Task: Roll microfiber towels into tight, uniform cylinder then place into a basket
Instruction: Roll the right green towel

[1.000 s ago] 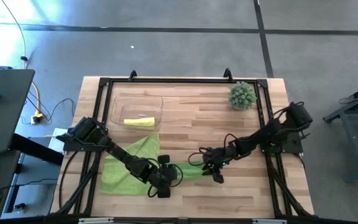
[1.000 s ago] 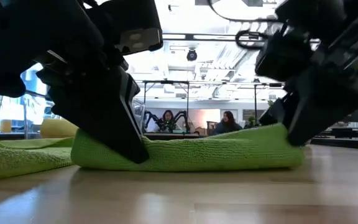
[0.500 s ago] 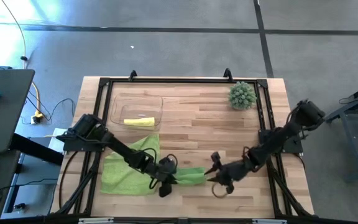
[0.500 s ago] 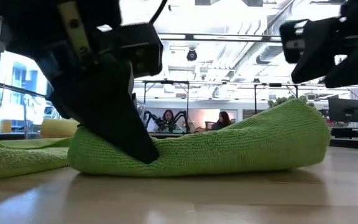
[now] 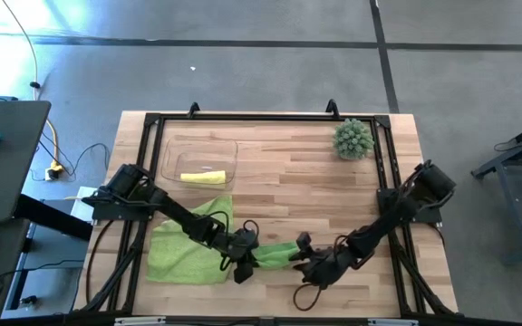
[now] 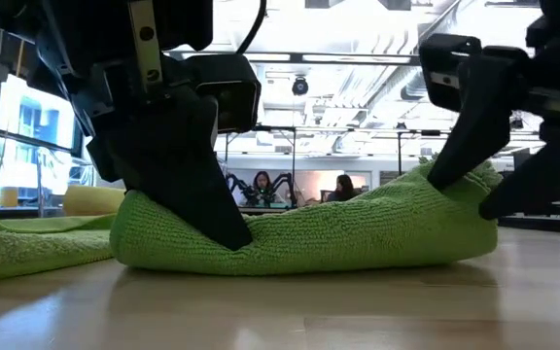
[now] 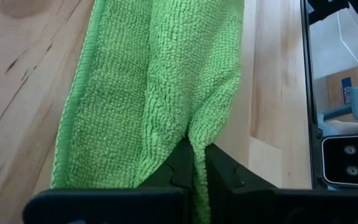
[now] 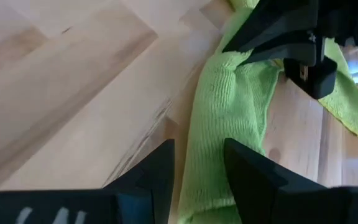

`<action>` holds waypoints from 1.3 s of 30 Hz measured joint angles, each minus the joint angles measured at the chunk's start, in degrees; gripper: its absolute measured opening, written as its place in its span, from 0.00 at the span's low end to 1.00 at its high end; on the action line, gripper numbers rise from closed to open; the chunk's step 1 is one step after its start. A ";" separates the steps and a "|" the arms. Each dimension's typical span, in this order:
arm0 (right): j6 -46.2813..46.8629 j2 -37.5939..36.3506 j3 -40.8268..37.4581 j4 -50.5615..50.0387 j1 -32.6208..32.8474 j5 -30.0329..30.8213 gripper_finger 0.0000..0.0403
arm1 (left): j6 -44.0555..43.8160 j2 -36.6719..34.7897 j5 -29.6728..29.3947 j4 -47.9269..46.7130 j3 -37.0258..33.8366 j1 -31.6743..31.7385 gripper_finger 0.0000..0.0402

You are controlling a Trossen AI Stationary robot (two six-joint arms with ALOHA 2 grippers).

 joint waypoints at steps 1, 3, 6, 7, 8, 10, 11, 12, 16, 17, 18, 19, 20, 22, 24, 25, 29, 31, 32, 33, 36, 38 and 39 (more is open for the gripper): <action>0.20 0.02 0.76 -1.58 0.00 0.31 0.33 | 0.00 0.00 -0.01 -0.01 0.00 -0.04 0.01; 1.91 0.01 2.28 -5.34 -0.10 0.75 0.33 | -0.02 0.00 0.24 -0.04 0.00 -0.03 0.01; 7.39 -0.01 3.72 -10.89 -0.88 0.64 0.34 | 0.08 0.00 0.35 0.15 0.00 -0.03 0.01; 9.35 -0.01 3.99 -12.57 -1.23 0.50 0.35 | 0.15 0.00 0.35 0.17 0.02 -0.03 0.01; 10.95 -0.01 4.28 -13.75 -1.37 0.42 0.36 | 0.16 0.00 0.36 0.17 0.00 -0.03 0.02; 13.44 -0.01 4.72 -14.44 -1.74 0.41 0.39 | 0.17 0.00 0.35 0.12 0.01 -0.03 0.02; 14.35 -0.03 4.72 -14.46 -1.85 0.40 0.41 | 0.17 0.00 0.35 0.14 0.00 -0.03 0.02; 15.41 -0.03 4.70 -14.57 -2.03 0.38 0.43 | 0.20 0.00 0.35 0.15 0.00 -0.03 0.03; 22.47 0.61 4.66 -15.99 -3.57 -2.28 0.47 | 0.68 0.00 0.27 0.96 -0.10 -0.03 0.03; 24.08 1.00 4.61 -15.98 -4.05 -3.75 0.47 | 1.23 0.00 0.22 1.27 -0.16 -0.03 0.03; 25.78 1.46 4.65 -15.52 -4.38 -4.77 0.47 | 1.67 0.02 0.22 1.35 -0.17 -0.03 0.03; 27.50 1.73 4.65 -15.90 -4.53 -5.13 0.46 | 2.08 -0.03 0.20 1.36 -0.20 -0.03 0.03; 29.73 2.17 4.67 -15.64 -4.65 -5.43 0.45 | 2.48 -0.10 0.20 1.36 -0.22 -0.03 0.03; 34.63 3.07 4.77 -15.45 -4.64 -5.70 0.42 | 3.12 -0.11 0.10 1.40 -0.22 0.03 0.03; 40.26 3.73 4.90 -15.33 -4.80 -6.69 0.39 | 3.89 -0.51 -0.41 1.20 -0.28 0.03 0.04; 42.89 4.00 4.90 -15.34 -4.86 -7.14 0.36 | 4.37 -0.80 -0.81 0.94 -0.26 0.03 0.05; 49.79 4.21 4.92 -15.12 -4.73 -9.05 0.26 | 9.28 -2.68 -2.26 -1.03 -0.36 0.01 0.13; 52.40 4.21 4.92 -14.92 -4.67 -10.48 0.19 | 12.38 -4.02 -2.74 -2.31 -0.42 0.03 0.18; 53.78 4.22 4.92 -14.78 -4.72 -11.44 0.15 | 13.80 -5.04 -3.08 -3.73 -0.46 0.05 0.21; 55.09 4.25 4.92 -14.81 -4.72 -12.19 0.12 | 15.48 -6.15 -3.45 -5.24 -0.50 0.08 0.23; 59.00 4.27 4.90 -14.57 -4.70 -14.89 0.05 | 21.82 -9.94 -5.07 -11.07 -0.53 0.08 0.31; 61.37 4.27 4.90 -14.43 -5.00 -17.11 0.03 | 26.91 -12.28 -6.86 -12.91 -0.46 -0.05 0.34; 62.58 4.25 4.90 -14.42 -5.24 -17.94 0.03 | 29.43 -13.62 -7.73 -14.20 -0.46 -0.39 0.36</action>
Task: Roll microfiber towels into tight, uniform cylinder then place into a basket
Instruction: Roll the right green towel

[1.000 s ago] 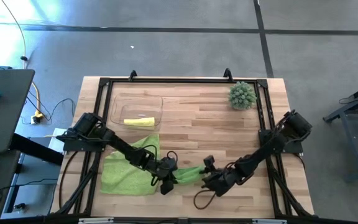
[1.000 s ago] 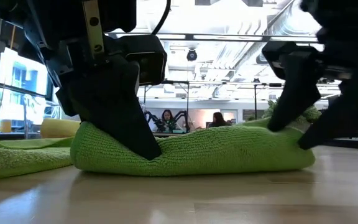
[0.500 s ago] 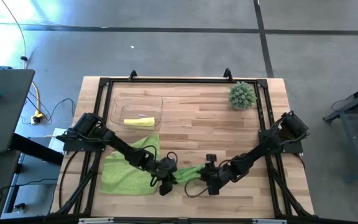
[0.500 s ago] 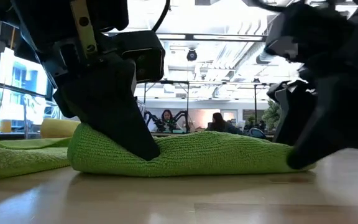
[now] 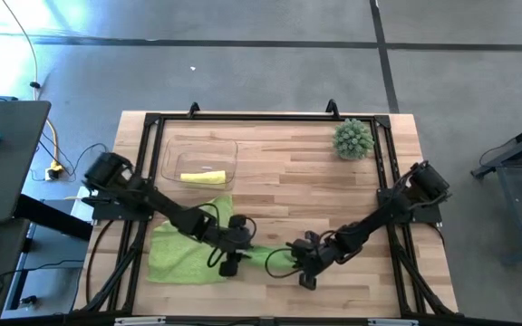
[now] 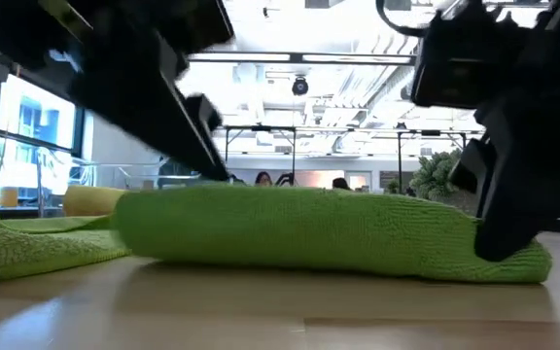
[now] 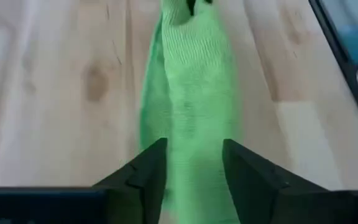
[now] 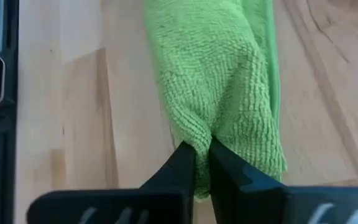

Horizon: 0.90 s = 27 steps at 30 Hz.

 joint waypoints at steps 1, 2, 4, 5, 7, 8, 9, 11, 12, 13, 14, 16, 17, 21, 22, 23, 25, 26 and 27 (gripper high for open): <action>1.37 0.00 0.00 0.00 -0.27 -0.57 0.04 | 2.33 -1.20 -0.89 -0.60 -0.02 -0.46 0.37; 2.69 0.00 0.00 -0.02 -0.48 -0.92 0.04 | 4.60 -2.00 -1.59 0.09 0.02 -1.03 0.38; 5.17 0.00 -0.06 0.29 -0.59 -1.64 0.05 | 9.20 -2.89 -3.12 0.88 0.13 -2.53 0.39; 6.13 0.00 -0.07 0.43 -0.61 -2.02 0.05 | 11.45 -3.01 -3.84 1.15 0.09 -3.52 0.39; 7.56 0.00 -0.10 0.65 -0.91 -2.54 0.05 | 15.73 -2.80 -4.86 2.30 0.10 -5.53 0.39; 8.30 0.00 -0.15 0.74 -1.10 -2.92 0.05 | 17.41 -2.35 -5.45 2.88 0.17 -6.52 0.38; 8.56 0.00 -0.15 0.78 -1.21 -3.30 0.05 | 18.71 -1.86 -6.26 2.88 0.15 -7.60 0.38; 8.58 0.00 -0.24 1.28 -1.20 -3.34 0.05 | 19.82 -0.13 -9.11 3.19 0.18 -9.34 0.38; 8.58 0.06 -0.24 1.49 -1.20 -3.38 0.05 | 19.85 0.71 -11.02 3.04 0.14 -10.20 0.38; 8.58 0.06 -0.26 1.61 -1.24 -3.38 0.05 | 19.56 1.64 -12.67 3.02 0.09 -10.82 0.38; 8.58 0.07 -0.28 1.74 -1.38 -3.46 0.05 | 19.21 2.70 -14.14 3.70 0.16 -11.27 0.38; 8.60 0.09 -0.31 2.06 -1.60 -3.71 0.05 | 18.48 4.96 -17.35 4.54 0.17 -11.93 0.39; 8.60 0.09 -0.31 2.09 -1.60 -3.69 0.05 | 18.29 5.96 -19.27 5.10 0.17 -12.26 0.39; 9.66 0.11 -0.33 2.14 -1.60 -3.55 0.05 | 17.96 8.59 -24.68 6.93 0.34 -12.75 0.40; 9.87 0.11 -0.33 2.21 -1.60 -3.49 0.05 | 17.96 9.06 -24.78 6.92 0.42 -12.68 0.40; 9.89 0.11 -0.35 2.40 -1.60 -3.40 0.05 | 17.96 9.48 -24.82 6.93 0.49 -12.48 0.40; 9.89 0.13 -0.35 2.47 -1.60 -3.31 0.05 | 17.94 10.21 -24.90 7.24 0.84 -11.78 0.40; 9.89 0.13 -0.35 2.53 -1.60 -3.26 0.05 | 17.91 10.50 -25.10 7.35 0.87 -11.29 0.40; 9.90 0.13 -0.35 2.54 -1.60 -3.15 0.05 | 17.79 10.64 -25.13 7.24 0.87 -10.73 0.40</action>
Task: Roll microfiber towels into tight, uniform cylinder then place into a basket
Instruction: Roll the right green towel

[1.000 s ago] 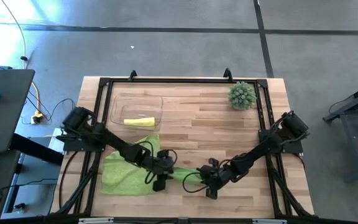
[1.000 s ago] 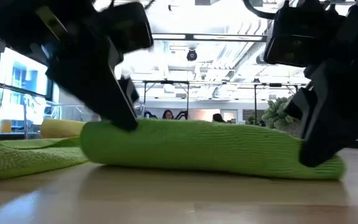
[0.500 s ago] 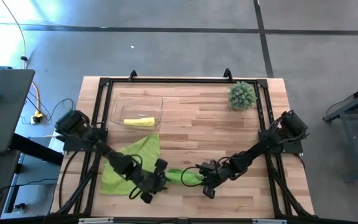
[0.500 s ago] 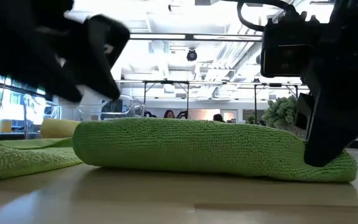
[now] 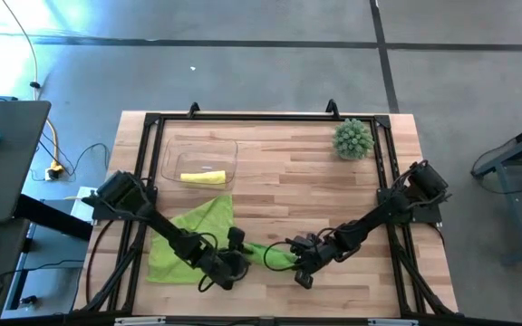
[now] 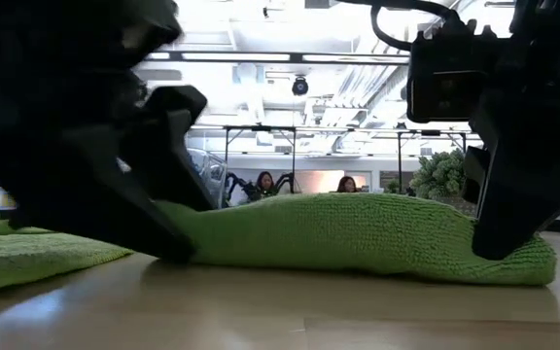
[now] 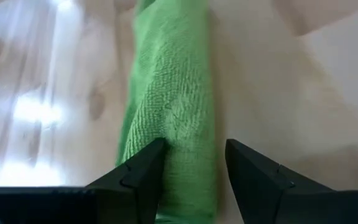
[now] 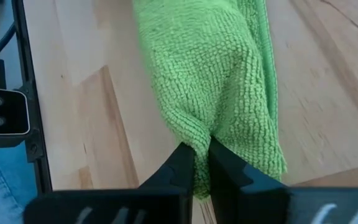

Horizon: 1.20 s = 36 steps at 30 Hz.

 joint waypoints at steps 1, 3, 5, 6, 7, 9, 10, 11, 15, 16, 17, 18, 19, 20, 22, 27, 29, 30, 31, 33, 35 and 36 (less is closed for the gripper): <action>-0.01 0.00 0.00 0.01 0.01 0.08 0.05 | -0.31 0.14 0.03 -0.04 0.00 0.63 0.40; -0.01 0.02 0.00 0.07 0.04 0.19 0.05 | -1.76 0.22 0.43 -0.23 0.00 1.89 0.40; -0.09 0.02 0.00 0.09 0.04 0.23 0.05 | -3.79 0.22 1.09 -0.32 0.00 3.10 0.40; -0.28 0.02 0.00 0.09 0.04 0.25 0.05 | -4.88 0.22 2.06 -0.34 0.00 3.73 0.40; -0.44 0.02 0.00 0.09 0.04 0.30 0.05 | -5.92 0.22 3.66 -0.34 0.02 4.35 0.40; -1.93 0.04 0.00 0.11 0.04 0.48 0.05 | -8.31 0.09 7.79 -0.66 0.04 5.71 0.37; -2.95 0.04 0.00 0.13 0.04 0.53 0.06 | -9.94 -0.01 10.07 -1.15 0.12 6.38 0.35; -3.66 -0.02 0.00 0.10 0.04 0.54 0.07 | -11.73 -0.09 12.37 -1.73 0.23 7.03 0.32; -6.73 -2.01 0.02 -1.37 0.01 0.49 0.15 | -17.38 -0.26 19.96 -3.66 0.36 9.27 0.18; -7.63 -3.02 -0.01 -2.88 -0.11 0.49 0.17 | -18.45 -0.24 21.65 -3.45 0.37 9.79 0.14; -8.31 -4.16 -0.16 -4.33 -0.22 0.56 0.19 | -19.51 -0.24 23.25 -3.32 0.38 10.20 0.11; -9.09 -5.32 -0.24 -5.68 -0.38 0.62 0.21 | -20.53 -0.24 24.61 -3.27 0.41 10.67 0.08; -9.34 -6.36 -0.24 -6.98 -0.48 0.60 0.23 | -21.46 -0.24 25.48 -3.31 0.39 11.07 0.06; -9.38 -7.52 -0.26 -8.16 -0.52 0.70 0.24 | -22.48 -0.26 26.04 -3.34 0.39 11.44 0.04; -9.51 -9.59 -0.28 -8.96 -0.13 1.16 0.26 | -24.74 -0.26 27.01 -3.41 0.38 12.23 0.03; -15.29 -10.75 -0.24 -7.08 4.68 8.45 0.27 | -30.78 -0.24 31.13 -3.36 0.35 14.84 0.09; -20.39 -10.78 -0.22 -6.47 7.29 15.00 0.27 | -31.49 -0.24 32.29 -3.31 0.31 15.68 0.11; -23.59 -10.76 -0.22 -5.96 8.60 18.87 0.27 | -31.84 -0.24 33.00 -3.30 0.29 16.01 0.11; -26.80 -10.64 -0.22 -4.99 9.81 22.47 0.27 | -32.14 -0.25 33.66 -3.27 0.27 16.34 0.11; -33.43 -9.92 -0.14 -1.65 11.89 28.86 0.27 | -33.05 -0.24 34.32 -3.23 0.25 16.78 0.10; -39.34 -8.41 -0.06 2.26 13.05 32.46 0.27 | -33.92 -0.24 34.58 -3.17 0.24 17.09 0.09; -41.49 -7.64 -0.06 3.63 13.33 32.96 0.27 | -34.46 -0.24 34.75 -3.06 0.21 17.17 0.09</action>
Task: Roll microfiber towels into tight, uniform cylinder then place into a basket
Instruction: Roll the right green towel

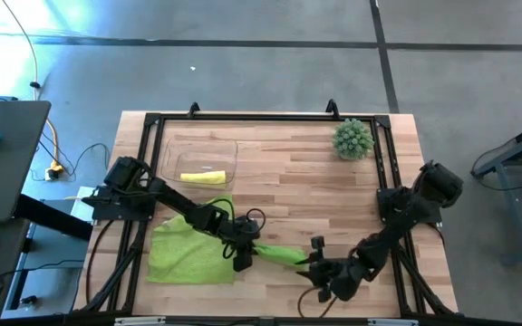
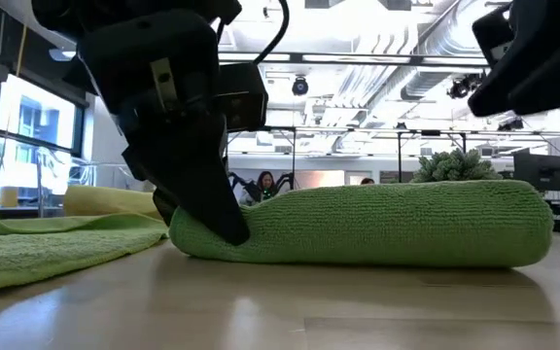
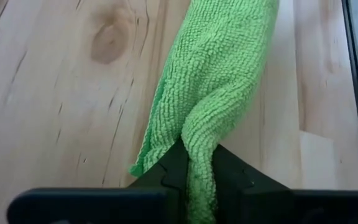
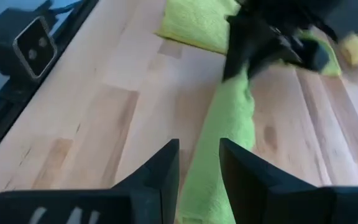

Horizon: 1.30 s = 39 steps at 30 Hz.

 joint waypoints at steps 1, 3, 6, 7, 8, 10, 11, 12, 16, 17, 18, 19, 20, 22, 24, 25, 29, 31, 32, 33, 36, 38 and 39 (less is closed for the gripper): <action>-0.70 0.79 -0.01 1.10 0.00 0.07 0.27 | -0.50 0.00 -0.07 0.08 -0.01 0.04 0.08; 1.46 2.19 0.01 1.21 -0.84 -0.28 0.27 | -1.46 0.00 -0.24 0.10 -0.02 0.04 0.08; 5.58 3.49 0.01 -1.42 -2.45 -1.31 0.30 | -2.68 0.00 -0.43 0.12 -0.03 0.04 0.09; 6.39 3.69 0.01 -2.18 -2.82 -1.36 0.32 | -3.15 0.00 -0.44 0.14 -0.03 0.04 0.09; 6.83 3.75 0.01 -2.92 -3.12 -1.53 0.34 | -3.46 0.00 -0.44 0.14 -0.03 0.05 0.09; 8.39 3.77 0.01 -4.24 -3.75 -3.02 0.40 | -3.50 0.00 -0.37 0.16 -0.03 0.06 0.09; 9.32 3.77 0.03 -4.97 -4.13 -4.24 0.42 | -3.52 0.00 -0.19 0.20 -0.03 0.08 0.09; 10.54 3.77 0.03 -5.68 -4.54 -5.45 0.45 | -3.60 0.00 -0.07 0.32 -0.05 0.08 0.09; 15.58 4.08 0.08 -6.46 -5.96 -9.22 0.50 | -3.59 0.25 -0.04 2.56 -0.24 0.11 0.10; 16.08 4.15 0.08 -6.72 -6.10 -9.73 0.50 | -3.61 0.32 -0.08 3.25 -0.28 0.11 0.10; 16.63 4.37 0.08 -6.73 -6.23 -10.23 0.49 | -3.62 0.38 -0.20 3.91 -0.32 0.11 0.11; 17.07 4.65 0.12 -6.42 -6.23 -10.94 0.49 | -3.61 0.39 -0.21 4.26 -0.33 0.11 0.11; 17.34 4.96 0.12 -6.72 -6.23 -11.32 0.48 | -3.58 0.39 -0.20 4.37 -0.34 0.11 0.12; 18.83 5.93 0.12 -6.89 -6.23 -12.08 0.46 | -3.55 0.42 -0.19 4.37 -0.29 0.11 0.13; 22.10 6.98 0.28 -6.95 -6.23 -12.52 0.45 | -2.66 0.40 -0.19 4.39 -0.28 0.11 0.15; 24.26 7.37 0.38 -7.00 -6.27 -12.93 0.44 | -1.53 0.27 -0.12 4.41 -0.27 0.11 0.16; 31.91 8.77 0.49 -7.06 -6.48 -14.75 0.41 | 8.14 -1.62 0.57 3.15 -0.35 0.32 0.22; 34.42 8.88 0.52 -7.09 -6.45 -15.70 0.40 | 12.95 -3.30 0.23 1.10 -0.42 0.80 0.25; 35.49 8.86 0.52 -7.10 -6.51 -16.27 0.40 | 14.97 -4.46 -0.22 -0.52 -0.40 0.96 0.27; 36.55 8.86 0.52 -7.00 -6.53 -16.59 0.40 | 16.85 -5.84 -0.41 -2.08 -0.40 1.18 0.29; 39.58 8.86 0.52 -6.47 -6.46 -17.67 0.39 | 20.73 -9.39 -2.64 -5.96 -0.21 1.31 0.34; 40.99 8.86 0.52 -6.45 -6.61 -17.82 0.39 | 22.83 -11.39 -5.62 -9.36 -0.34 1.08 0.37; 41.43 8.86 0.52 -6.46 -6.74 -18.05 0.39 | 24.32 -11.85 -7.25 -9.06 -0.23 0.81 0.38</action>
